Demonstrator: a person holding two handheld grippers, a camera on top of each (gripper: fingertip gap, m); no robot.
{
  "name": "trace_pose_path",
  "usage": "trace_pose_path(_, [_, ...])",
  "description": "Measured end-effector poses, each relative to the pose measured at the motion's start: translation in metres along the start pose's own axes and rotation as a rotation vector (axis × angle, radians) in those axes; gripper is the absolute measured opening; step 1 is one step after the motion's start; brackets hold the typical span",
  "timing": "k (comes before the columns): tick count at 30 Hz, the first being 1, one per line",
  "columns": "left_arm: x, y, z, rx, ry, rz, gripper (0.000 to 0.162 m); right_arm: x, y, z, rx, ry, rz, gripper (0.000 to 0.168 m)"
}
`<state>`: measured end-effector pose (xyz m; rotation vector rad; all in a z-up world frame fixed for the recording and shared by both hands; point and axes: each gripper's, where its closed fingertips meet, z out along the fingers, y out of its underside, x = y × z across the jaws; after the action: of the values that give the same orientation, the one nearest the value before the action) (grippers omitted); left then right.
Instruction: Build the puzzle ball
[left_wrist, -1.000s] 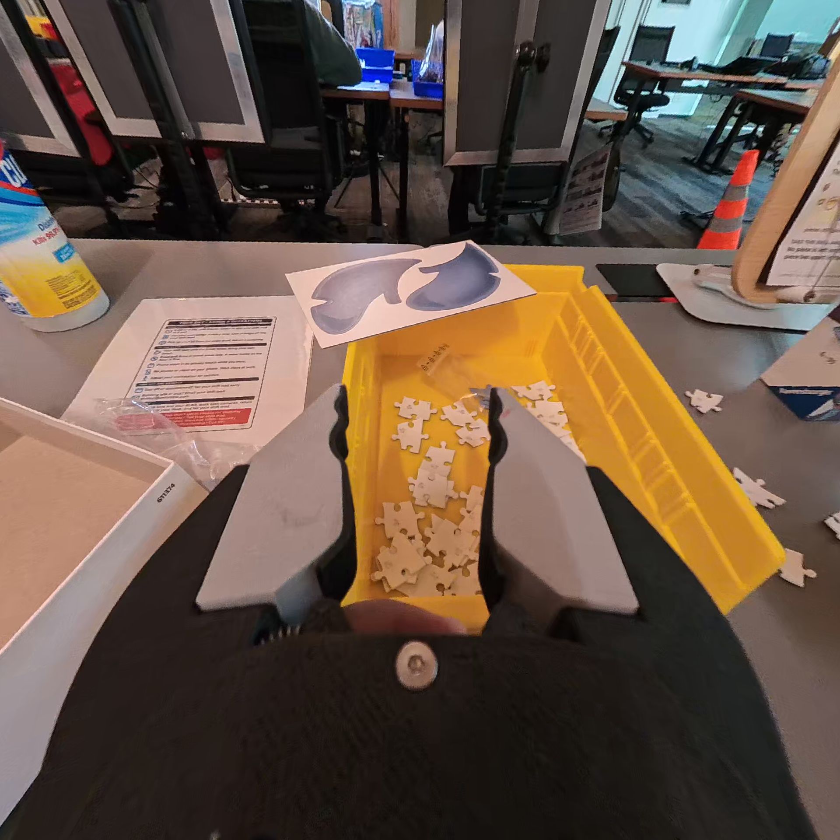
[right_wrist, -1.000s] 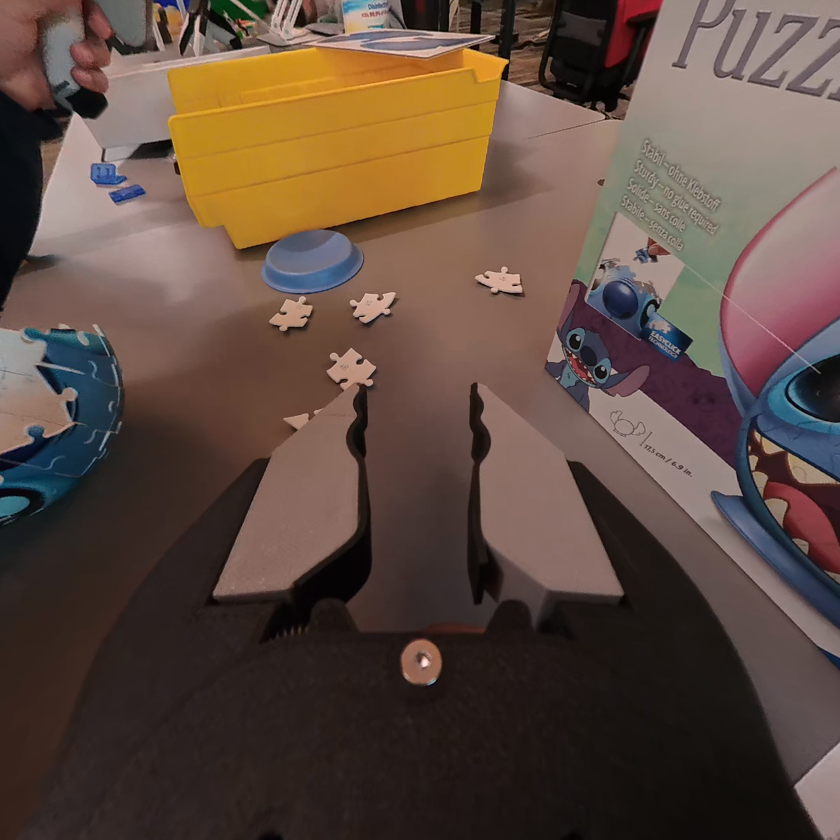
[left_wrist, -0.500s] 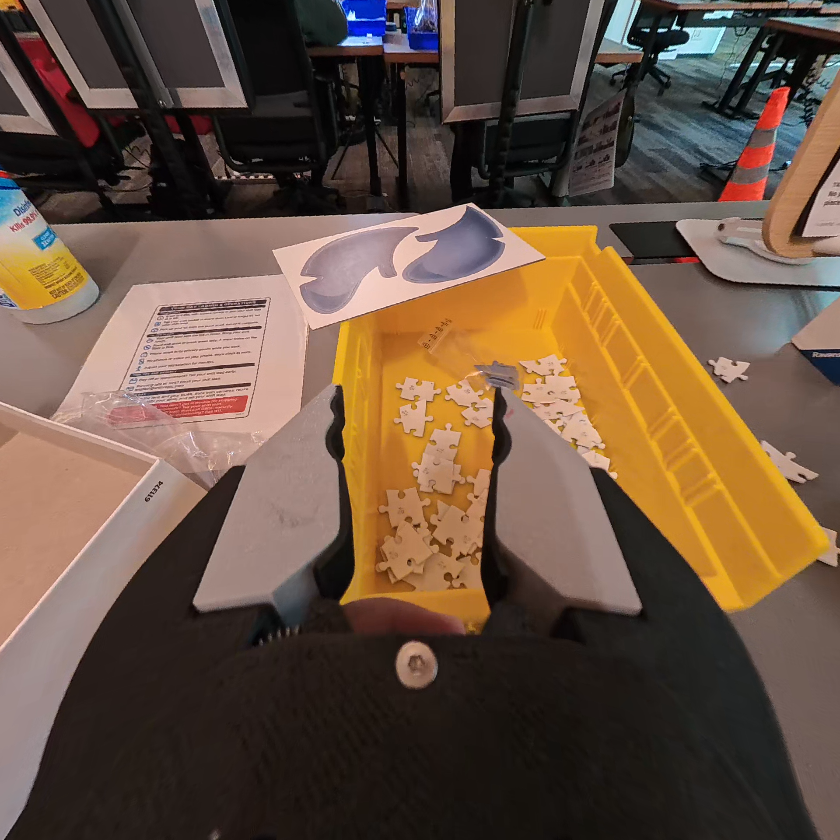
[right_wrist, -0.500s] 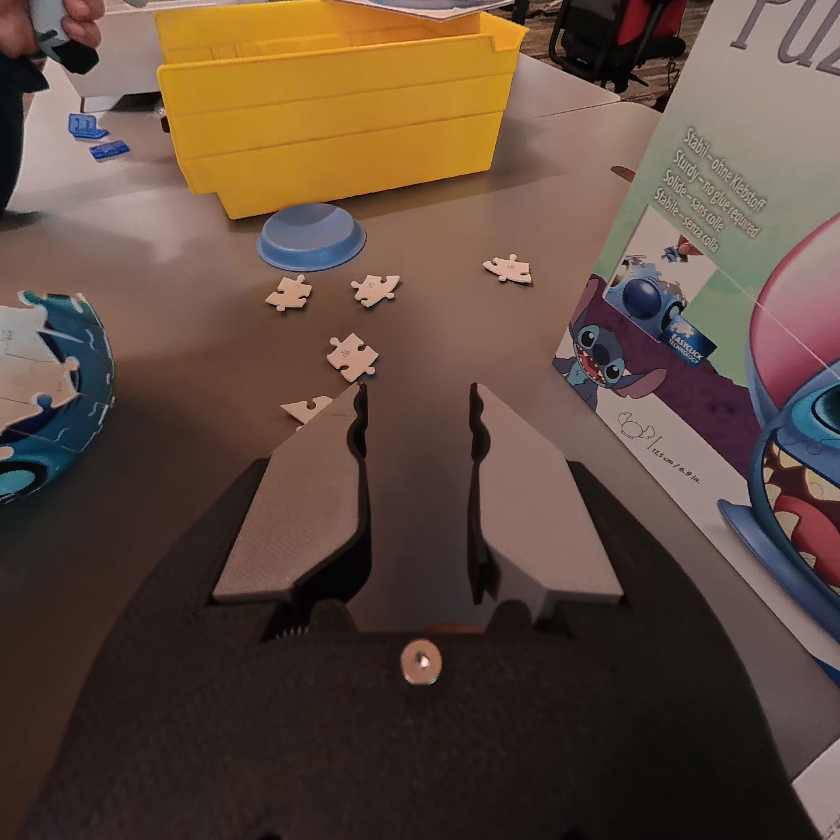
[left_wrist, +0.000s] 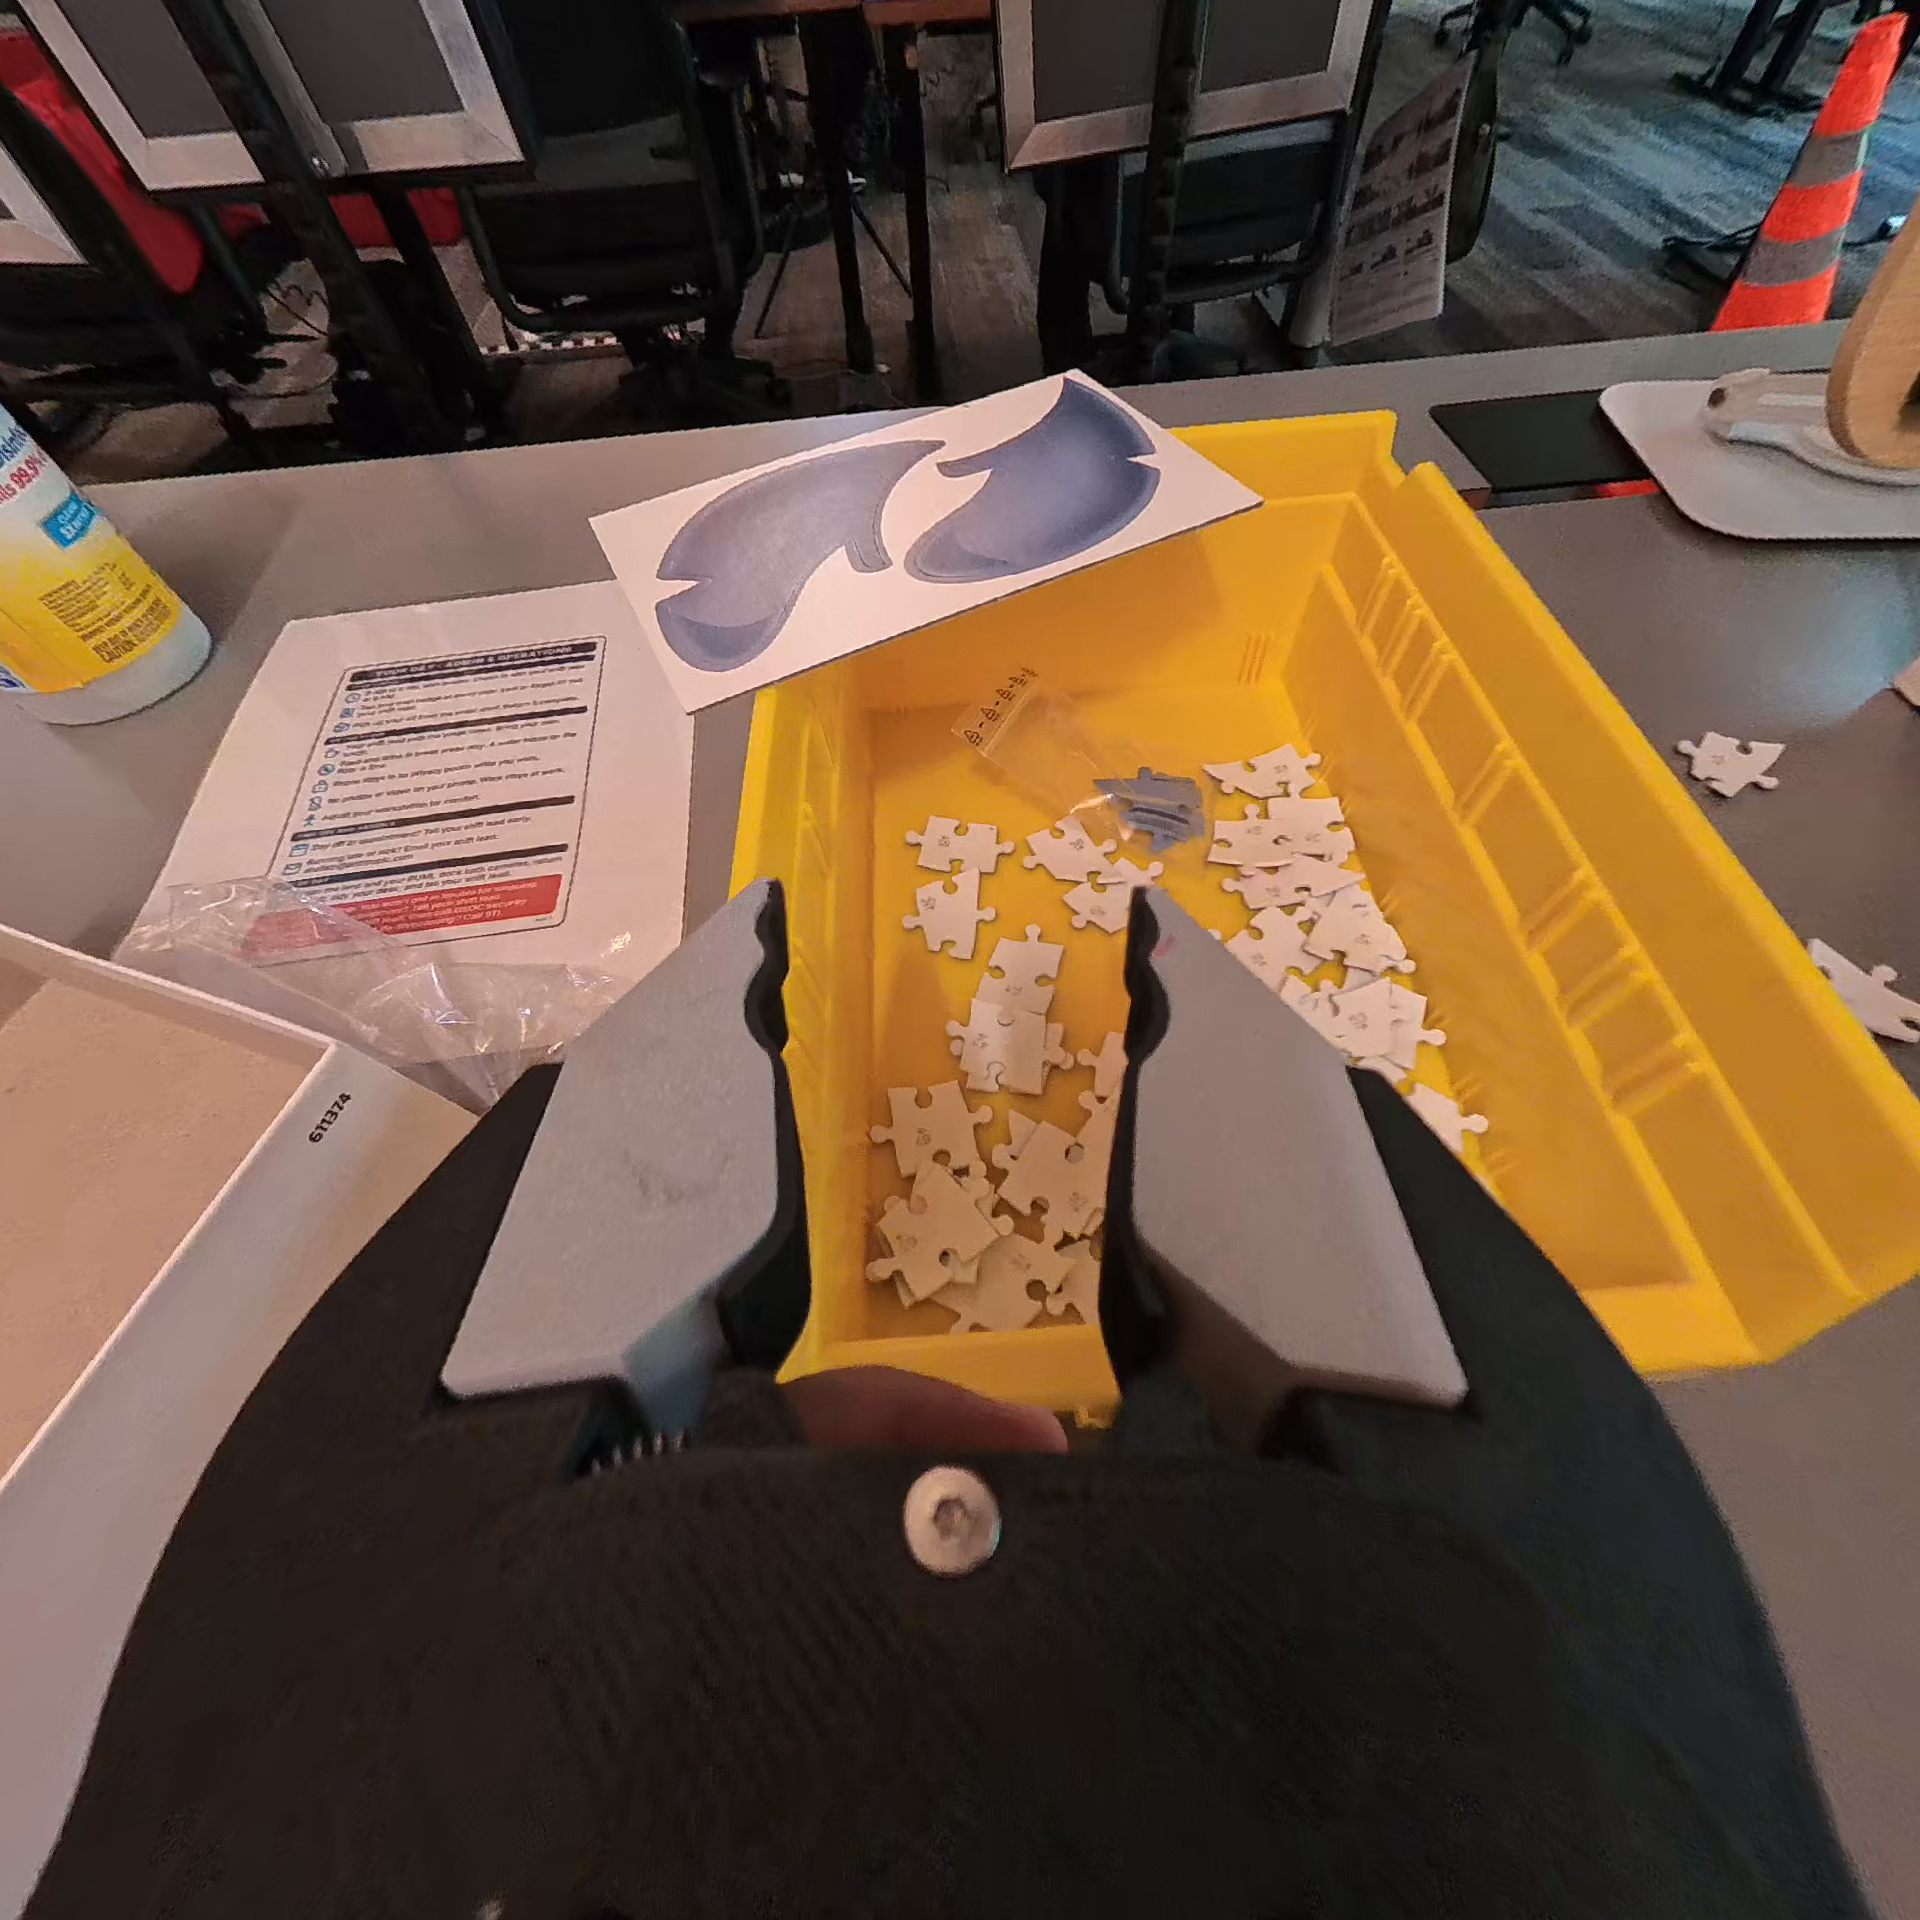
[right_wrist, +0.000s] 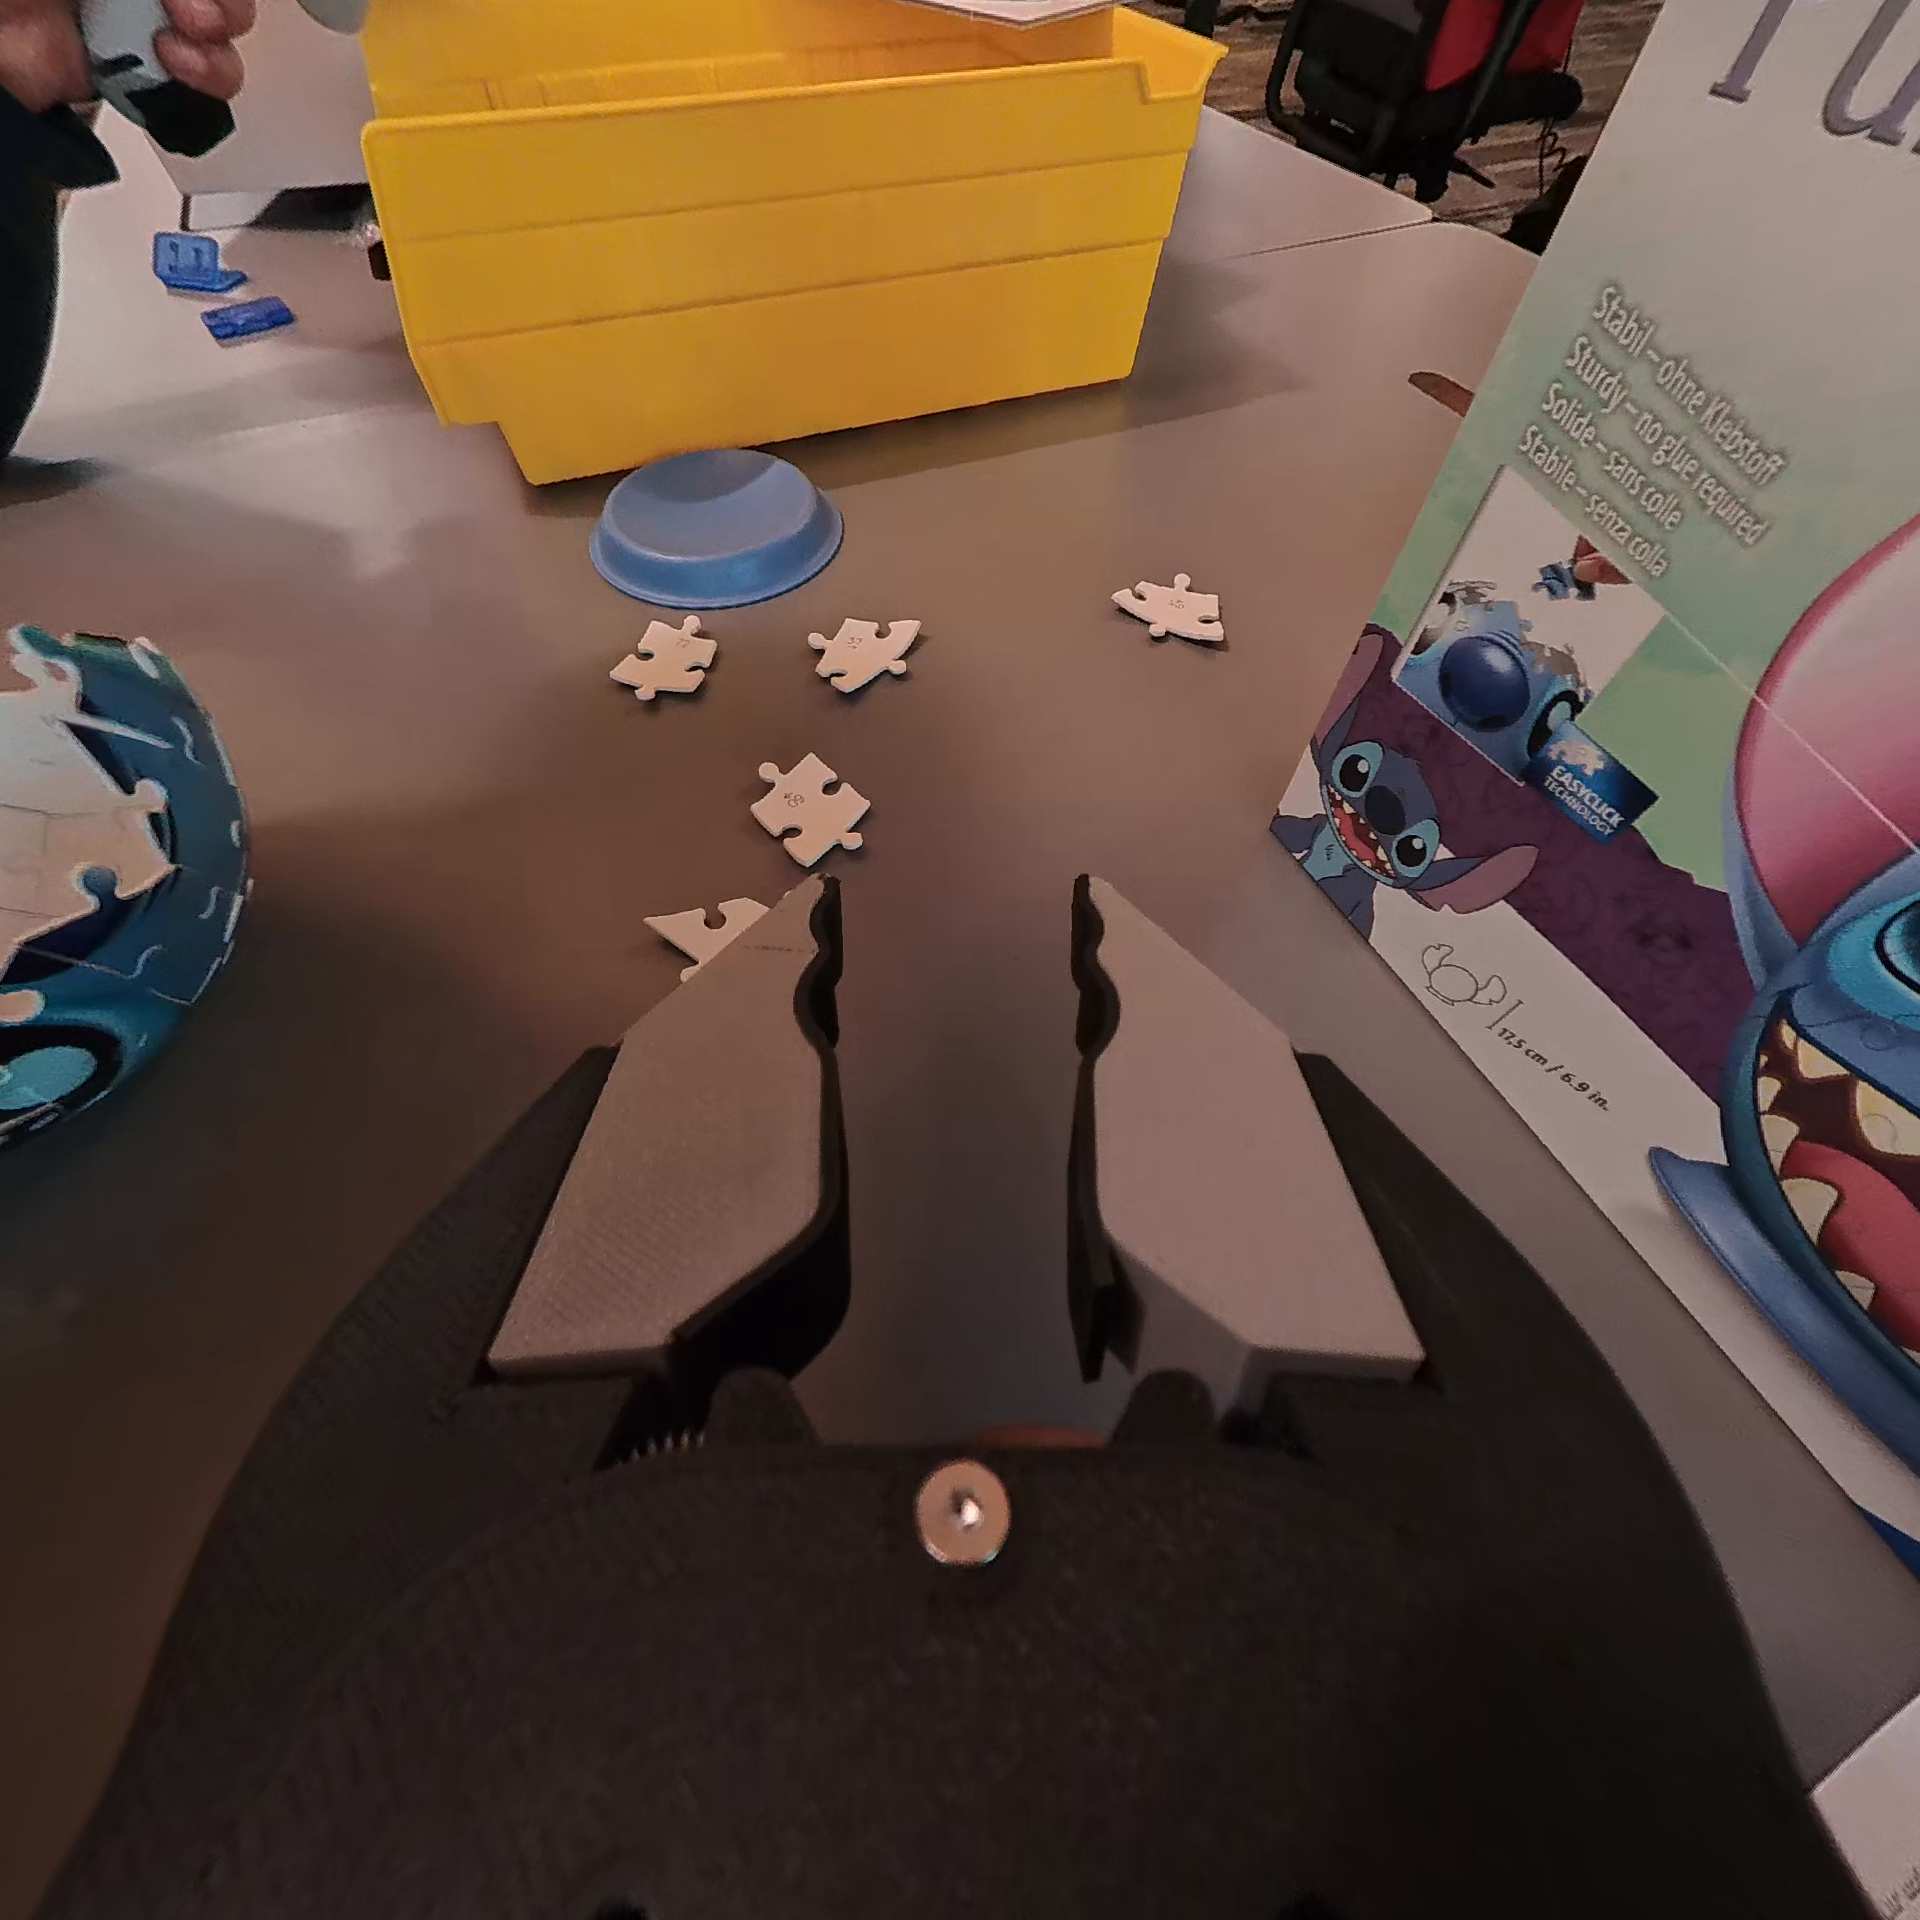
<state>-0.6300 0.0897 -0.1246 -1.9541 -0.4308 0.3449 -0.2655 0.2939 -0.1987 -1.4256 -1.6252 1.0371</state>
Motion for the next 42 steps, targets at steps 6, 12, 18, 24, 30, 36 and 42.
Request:
trace_pose_path(6, [-0.003,0.001,-0.001,-0.001,-0.005,-0.008,0.059,-0.001,0.001,0.001,-0.008,-0.005,-0.002,0.041])
trace_pose_path(12, [0.000,0.001,-0.001,-0.005,0.007,0.002,0.060,0.000,0.001,0.002,-0.013,-0.005,0.005,0.041])
trace_pose_path(18, [0.001,0.002,-0.001,-0.016,0.017,0.002,0.060,0.000,0.002,0.002,-0.016,-0.001,-0.001,0.041])
trace_pose_path(24, [0.012,0.004,0.000,-0.034,0.041,0.025,0.061,0.001,0.004,0.004,-0.035,0.006,0.006,0.041])
trace_pose_path(30, [0.039,0.031,0.010,-0.200,0.127,0.111,0.062,0.002,0.015,0.011,-0.115,0.023,-0.001,0.043])
trace_pose_path(36, [0.069,0.060,0.019,-0.392,0.272,0.145,0.061,0.000,0.019,0.014,-0.149,0.030,-0.035,0.043])
trace_pose_path(42, [0.062,0.085,0.043,-0.638,0.200,0.332,0.064,-0.006,0.019,0.013,-0.147,0.020,-0.052,0.042])
